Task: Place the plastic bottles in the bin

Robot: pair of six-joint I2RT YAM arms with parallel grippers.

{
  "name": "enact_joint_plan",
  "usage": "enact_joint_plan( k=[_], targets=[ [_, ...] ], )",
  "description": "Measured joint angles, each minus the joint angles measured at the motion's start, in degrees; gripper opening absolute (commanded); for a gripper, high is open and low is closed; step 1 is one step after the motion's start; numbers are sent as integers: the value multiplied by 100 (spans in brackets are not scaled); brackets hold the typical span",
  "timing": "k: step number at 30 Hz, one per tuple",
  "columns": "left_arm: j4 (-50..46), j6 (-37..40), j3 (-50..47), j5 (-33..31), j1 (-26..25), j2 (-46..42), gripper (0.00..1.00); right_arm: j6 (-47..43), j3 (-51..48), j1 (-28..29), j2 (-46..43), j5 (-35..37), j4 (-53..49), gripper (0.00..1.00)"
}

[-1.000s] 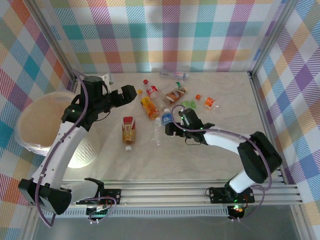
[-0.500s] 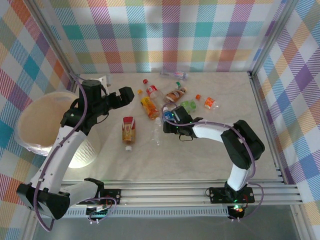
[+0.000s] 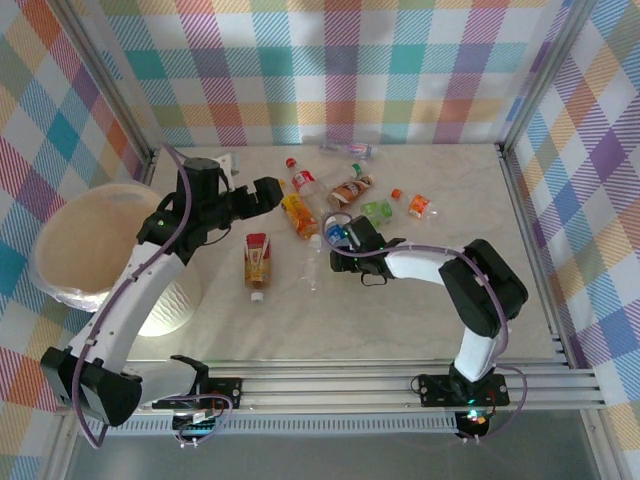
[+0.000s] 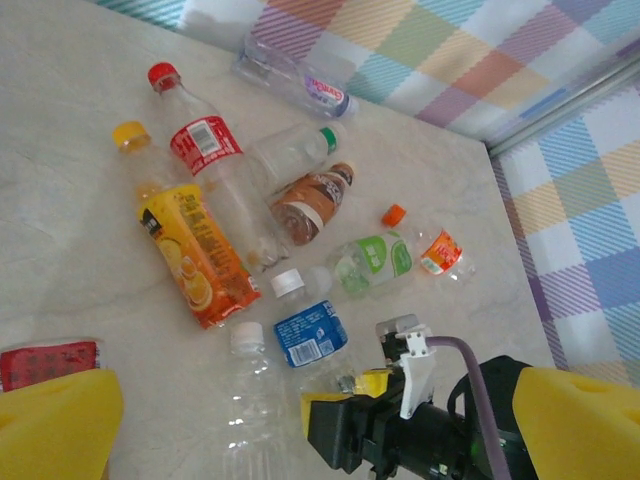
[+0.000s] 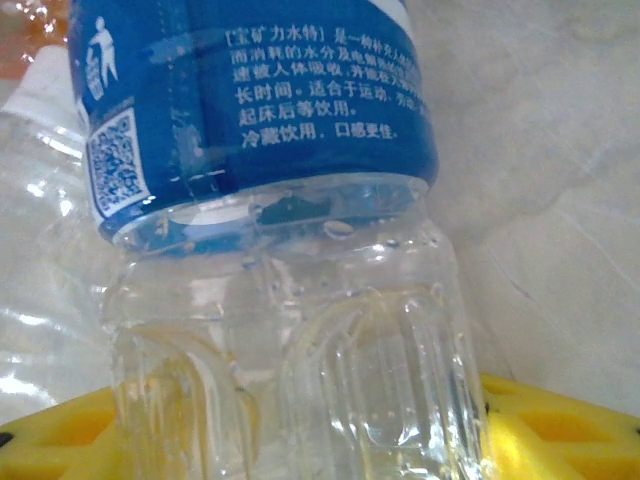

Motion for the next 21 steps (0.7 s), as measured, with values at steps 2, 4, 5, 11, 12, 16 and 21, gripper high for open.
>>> enact_joint_plan(
  k=[2,4,5,11,12,16,21],
  targets=[
    [87,-35,0,2,-87,59,100,-68,-195,0,-256,-24,17,53],
    [223,-66,0,-26,-197,116,100,-103,-365,0,-542,-50,55,53],
    [293,-90,0,-66,-273,153,100,-120,-459,0,-723,-70,68,52],
    [675,-170,0,-251,-831,608,100,-157,-918,0,-1742,-173,170,50],
    [730,-181,0,-275,-907,721,100,-170,-997,0,-1917,-190,188,50],
    [850,-184,33,-428,-1152,1108,100,-227,-1394,2,-2677,-284,398,48],
    [949,-184,186,-516,-1353,1423,100,-289,-1624,4,-3425,-350,518,47]
  ],
)
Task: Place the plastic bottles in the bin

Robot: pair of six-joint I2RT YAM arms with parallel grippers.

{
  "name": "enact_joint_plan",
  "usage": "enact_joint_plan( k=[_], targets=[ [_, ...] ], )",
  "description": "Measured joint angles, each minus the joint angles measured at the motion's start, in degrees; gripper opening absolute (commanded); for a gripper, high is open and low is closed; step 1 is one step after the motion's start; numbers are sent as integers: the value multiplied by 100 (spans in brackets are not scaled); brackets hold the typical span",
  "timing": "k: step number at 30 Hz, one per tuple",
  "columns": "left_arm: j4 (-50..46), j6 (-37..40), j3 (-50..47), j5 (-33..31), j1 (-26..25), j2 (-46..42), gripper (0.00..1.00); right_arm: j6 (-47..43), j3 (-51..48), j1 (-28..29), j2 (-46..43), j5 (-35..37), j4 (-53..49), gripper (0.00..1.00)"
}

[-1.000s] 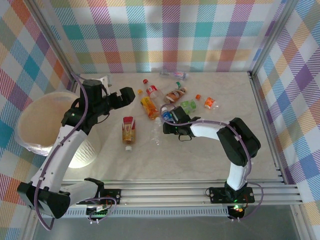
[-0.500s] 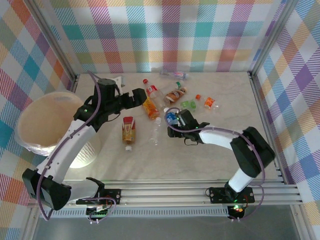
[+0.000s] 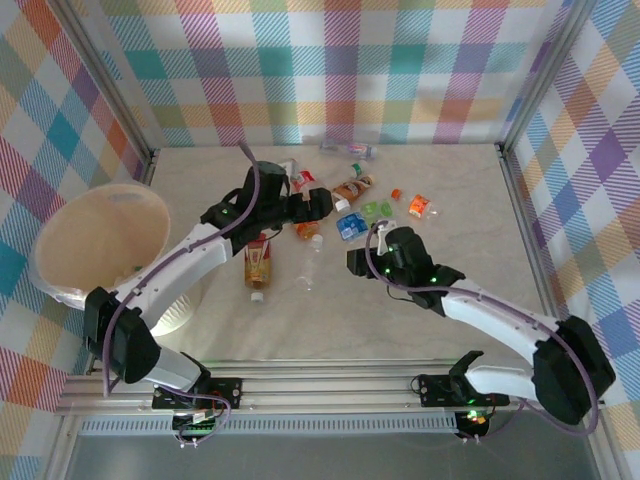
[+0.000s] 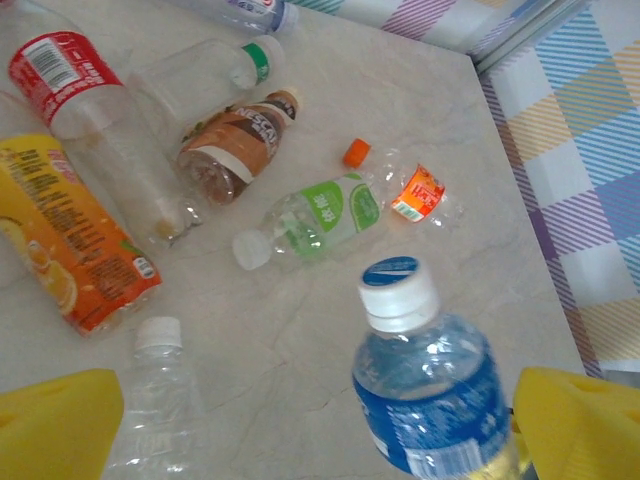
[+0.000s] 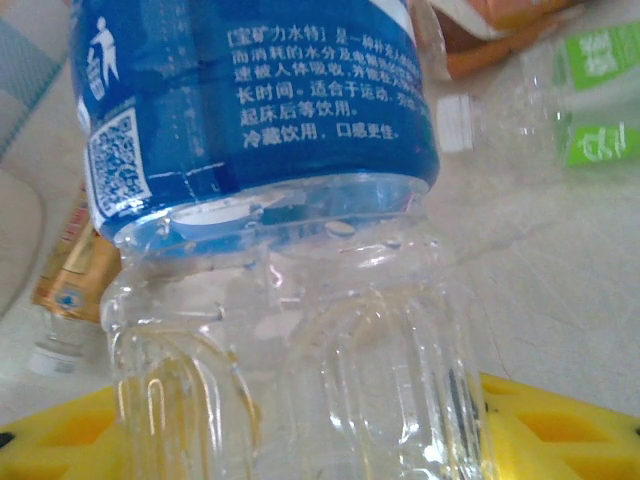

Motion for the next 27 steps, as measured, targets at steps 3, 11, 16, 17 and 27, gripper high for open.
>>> enact_joint_plan(
  k=[3,11,16,17,27],
  targets=[
    [376,-105,-26,-2,-214,55,100,-42,-48,0,-308,-44,116,47],
    [2024,-815,-485,540,-570,240,100,-11,-48,2,-479,-304,304,47],
    [2422,-1102,-686,640,-575,350,100,103,-48,2,-481,-452,308,47],
    [2468,-1132,-699,673,-575,352,100,118,-48,2,-481,-457,308,47],
    [2623,-1384,-706,999,-684,372,88,229,-13,2,-481,-470,581,49]
  ],
)
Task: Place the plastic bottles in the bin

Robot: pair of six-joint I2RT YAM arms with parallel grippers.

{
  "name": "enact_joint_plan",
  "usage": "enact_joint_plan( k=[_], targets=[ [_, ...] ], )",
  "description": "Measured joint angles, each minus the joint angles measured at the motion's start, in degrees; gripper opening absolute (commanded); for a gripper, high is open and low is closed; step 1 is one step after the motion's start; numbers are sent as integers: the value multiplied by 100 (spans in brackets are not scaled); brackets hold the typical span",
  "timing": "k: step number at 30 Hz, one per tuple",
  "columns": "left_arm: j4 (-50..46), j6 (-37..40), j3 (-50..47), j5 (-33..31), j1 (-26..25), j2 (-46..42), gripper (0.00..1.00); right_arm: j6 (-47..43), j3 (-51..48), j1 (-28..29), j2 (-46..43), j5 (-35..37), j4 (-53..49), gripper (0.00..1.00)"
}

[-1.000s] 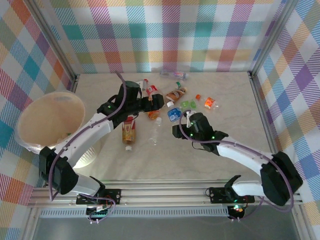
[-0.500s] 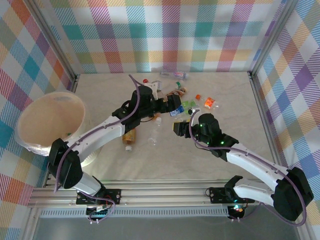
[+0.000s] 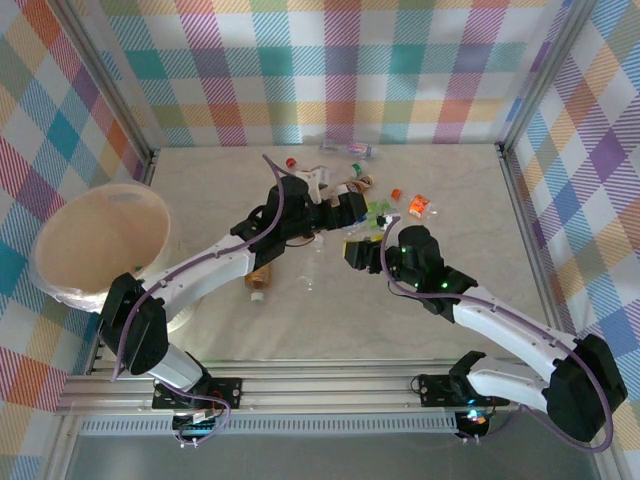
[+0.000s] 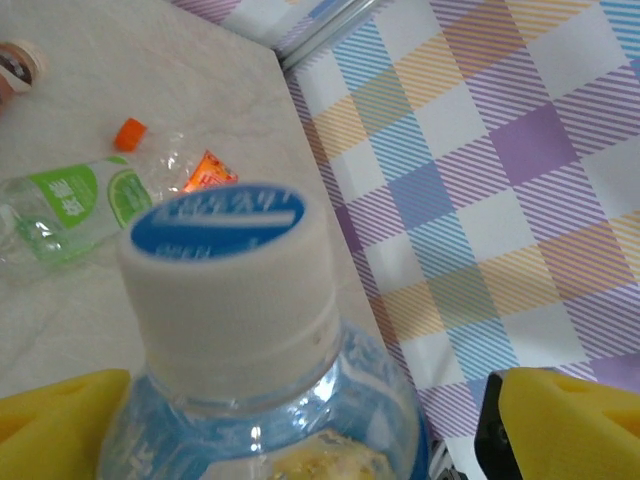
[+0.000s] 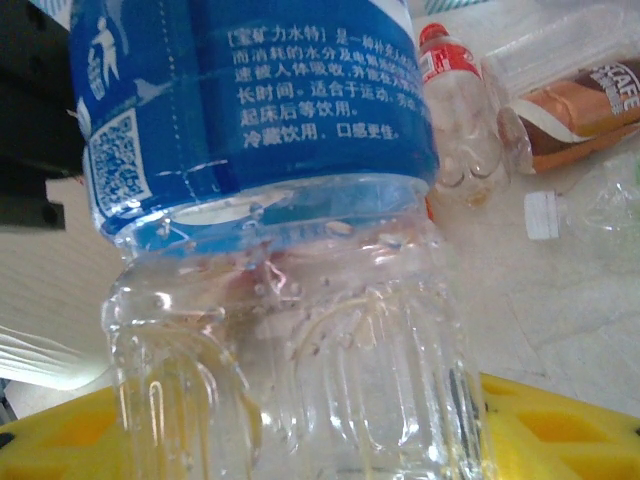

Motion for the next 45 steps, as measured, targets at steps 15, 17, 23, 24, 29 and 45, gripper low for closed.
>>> enact_joint_plan(
  k=[15,17,23,24,29,45],
  targets=[
    [28,-188,61,195,-20,271,62,-326,184,-24,90,-46,-70,69],
    [96,-245,61,155,-20,271,61,-409,214,-42,87,-81,-122,78],
    [133,-282,37,-15,-26,271,58,-879,278,-28,61,-455,-326,100],
    [133,-289,31,-46,-28,271,58,-935,278,-28,35,-490,-374,100],
    [133,-348,7,-164,-63,269,57,-1250,278,-31,-212,-566,-741,100],
    [-664,236,-7,-1742,-109,-632,56,-2135,302,9,-599,-520,-1255,100]
  ],
)
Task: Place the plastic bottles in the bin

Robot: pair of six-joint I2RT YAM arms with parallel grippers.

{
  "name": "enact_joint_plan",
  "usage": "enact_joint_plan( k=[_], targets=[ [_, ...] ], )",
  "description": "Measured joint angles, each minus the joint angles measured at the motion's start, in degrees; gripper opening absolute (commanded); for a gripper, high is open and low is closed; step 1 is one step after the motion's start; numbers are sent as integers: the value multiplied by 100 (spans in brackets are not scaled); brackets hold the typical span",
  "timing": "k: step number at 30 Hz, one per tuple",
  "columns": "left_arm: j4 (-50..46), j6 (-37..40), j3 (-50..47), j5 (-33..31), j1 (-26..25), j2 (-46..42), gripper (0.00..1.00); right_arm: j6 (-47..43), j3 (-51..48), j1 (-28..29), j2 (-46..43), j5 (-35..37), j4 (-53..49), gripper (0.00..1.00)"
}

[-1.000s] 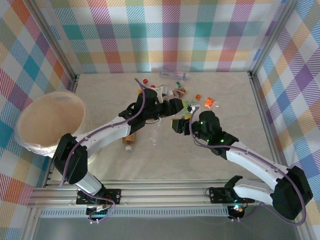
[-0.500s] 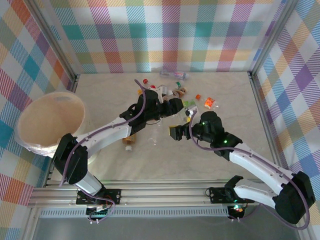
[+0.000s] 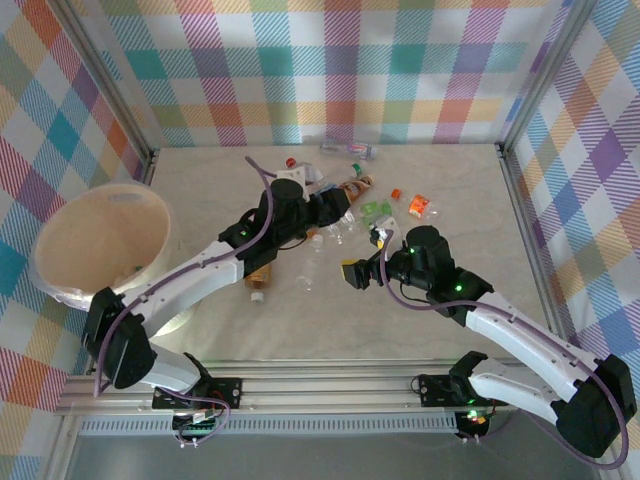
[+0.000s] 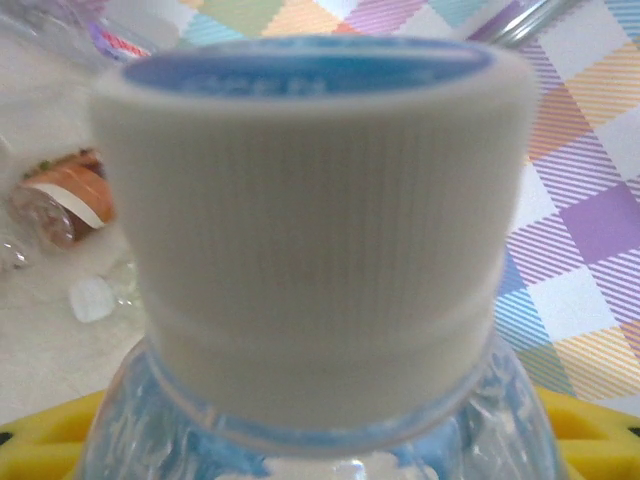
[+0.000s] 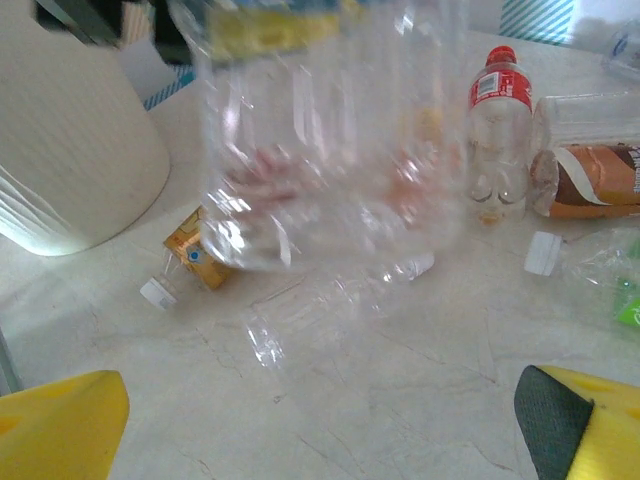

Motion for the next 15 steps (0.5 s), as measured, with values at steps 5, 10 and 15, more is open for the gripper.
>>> enact_joint_plan(
  k=[5,10,15],
  targets=[
    [-485,295,9,-533,0,-479,55,-59,0,0,0,227,-4,100],
    [-1287,664,138,-1167,26,-962,54,-96,-2,0,0,483,-2,100],
    [-2090,1115,522,-2072,92,-1419,53,-94,-2,2,0,671,44,100]
  ],
)
